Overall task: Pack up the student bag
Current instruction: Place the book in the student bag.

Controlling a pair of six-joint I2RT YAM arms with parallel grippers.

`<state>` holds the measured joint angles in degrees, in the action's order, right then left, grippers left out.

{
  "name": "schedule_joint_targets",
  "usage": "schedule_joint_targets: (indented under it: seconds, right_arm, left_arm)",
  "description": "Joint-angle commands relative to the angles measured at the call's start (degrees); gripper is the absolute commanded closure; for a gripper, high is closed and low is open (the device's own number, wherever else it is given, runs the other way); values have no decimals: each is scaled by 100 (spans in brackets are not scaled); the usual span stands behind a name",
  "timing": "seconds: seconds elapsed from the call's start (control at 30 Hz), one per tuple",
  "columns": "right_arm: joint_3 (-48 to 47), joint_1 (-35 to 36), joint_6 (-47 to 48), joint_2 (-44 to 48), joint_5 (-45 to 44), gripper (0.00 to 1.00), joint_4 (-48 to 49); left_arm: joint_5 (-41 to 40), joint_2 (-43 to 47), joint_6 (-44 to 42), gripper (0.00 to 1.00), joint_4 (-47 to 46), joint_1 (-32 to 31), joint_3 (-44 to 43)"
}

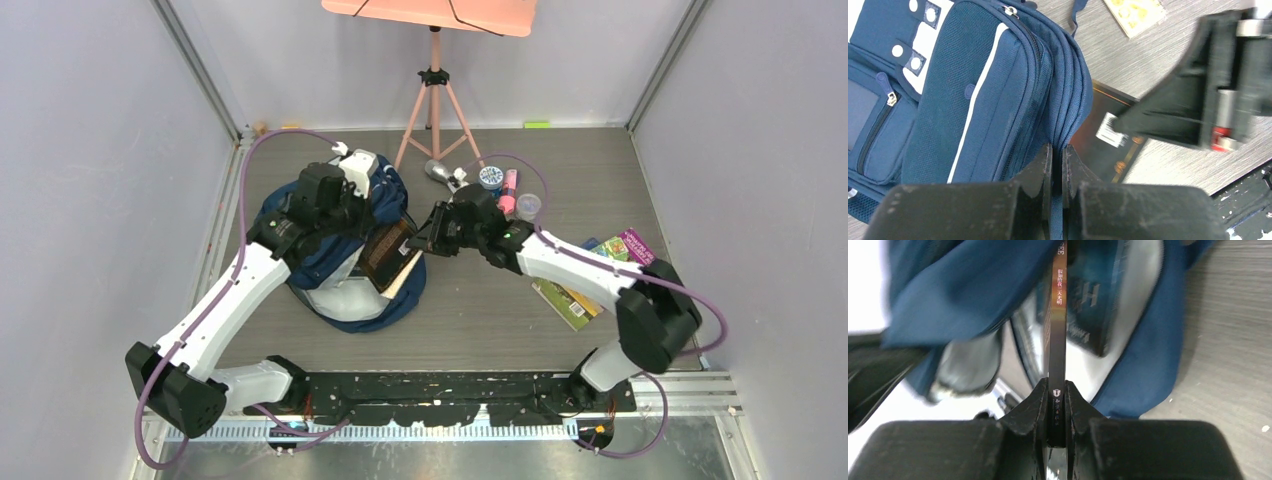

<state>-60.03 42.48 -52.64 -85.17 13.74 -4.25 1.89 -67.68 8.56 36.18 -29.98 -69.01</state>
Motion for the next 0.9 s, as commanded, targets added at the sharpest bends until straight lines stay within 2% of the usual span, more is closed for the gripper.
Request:
schedule_joint_targets:
  seconds: [0.0,0.27,0.4,0.67,0.87]
  right_arm:
    - [-262,-14,-615,-627,-1034,100,567]
    - [-408,254,-929,-1672,-2410,100,522]
    - [-446,458,-1093,-1971,-2967,100,931]
    - [-1000,516,-1100,-2750,-3410,100,1363]
    - [-1749,566,-848,-3360,-3234,99,1240]
  left_arm:
    - [460,191,67,100,-585,-35,-231]
    - [591,137,87,100,-752,-35,-104]
    - [653,21,83,100,-630,-35,-200]
    - [593,51,67,100,-658,-35,-178]
    - [611,90,85,100,-661,-32,-175]
